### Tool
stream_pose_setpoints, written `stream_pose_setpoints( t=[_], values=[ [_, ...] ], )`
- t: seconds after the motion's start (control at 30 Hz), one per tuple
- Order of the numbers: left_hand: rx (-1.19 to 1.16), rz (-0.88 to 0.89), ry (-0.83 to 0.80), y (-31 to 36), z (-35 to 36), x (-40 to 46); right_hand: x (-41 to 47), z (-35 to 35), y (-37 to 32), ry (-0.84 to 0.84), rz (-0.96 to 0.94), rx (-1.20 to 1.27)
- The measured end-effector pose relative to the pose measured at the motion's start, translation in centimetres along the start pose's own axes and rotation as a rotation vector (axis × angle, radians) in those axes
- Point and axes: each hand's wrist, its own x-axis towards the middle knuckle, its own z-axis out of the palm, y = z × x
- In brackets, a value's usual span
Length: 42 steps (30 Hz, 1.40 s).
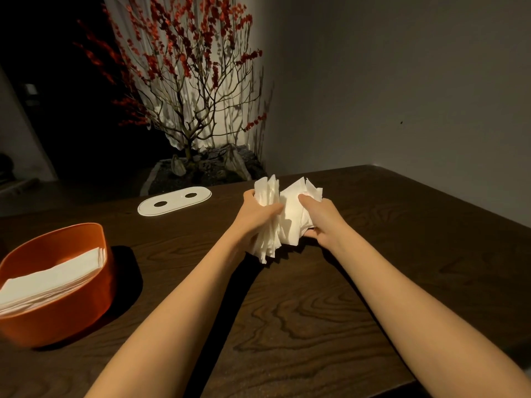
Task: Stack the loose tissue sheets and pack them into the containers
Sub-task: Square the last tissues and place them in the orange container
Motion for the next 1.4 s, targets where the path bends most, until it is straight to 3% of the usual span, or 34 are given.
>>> stream_pose_setpoints(
  t=[0.23,0.53,0.77,0.9,1.1,1.27,1.4],
  values=[
    [0.108,0.131,-0.040,0.5,1.7,-1.0,-0.6,0.0,-0.4,-0.074,0.030,0.047],
    [0.162,0.102,-0.114,0.4,0.4,-0.3,-0.2,-0.2,-0.2,-0.138,0.041,0.097],
    [-0.116,-0.153,-0.050,-0.4,-0.4,0.4,0.3,-0.3,-0.1,-0.109,0.038,0.064],
    [-0.239,-0.232,-0.010,-0.6,-0.5,0.7,0.5,0.0,0.1,-0.056,-0.082,-0.200],
    [-0.173,-0.250,0.000,-0.1,0.1,0.6,0.2,0.8,0.5,-0.144,-0.220,-0.489],
    [-0.437,-0.330,-0.057,-0.3,0.1,0.7,-0.1,0.9,0.5,-0.252,-0.163,-0.401],
    [-0.515,-0.348,0.018,-0.4,-0.2,0.5,0.0,0.7,0.4,-0.246,-0.128,-0.326]
  ],
)
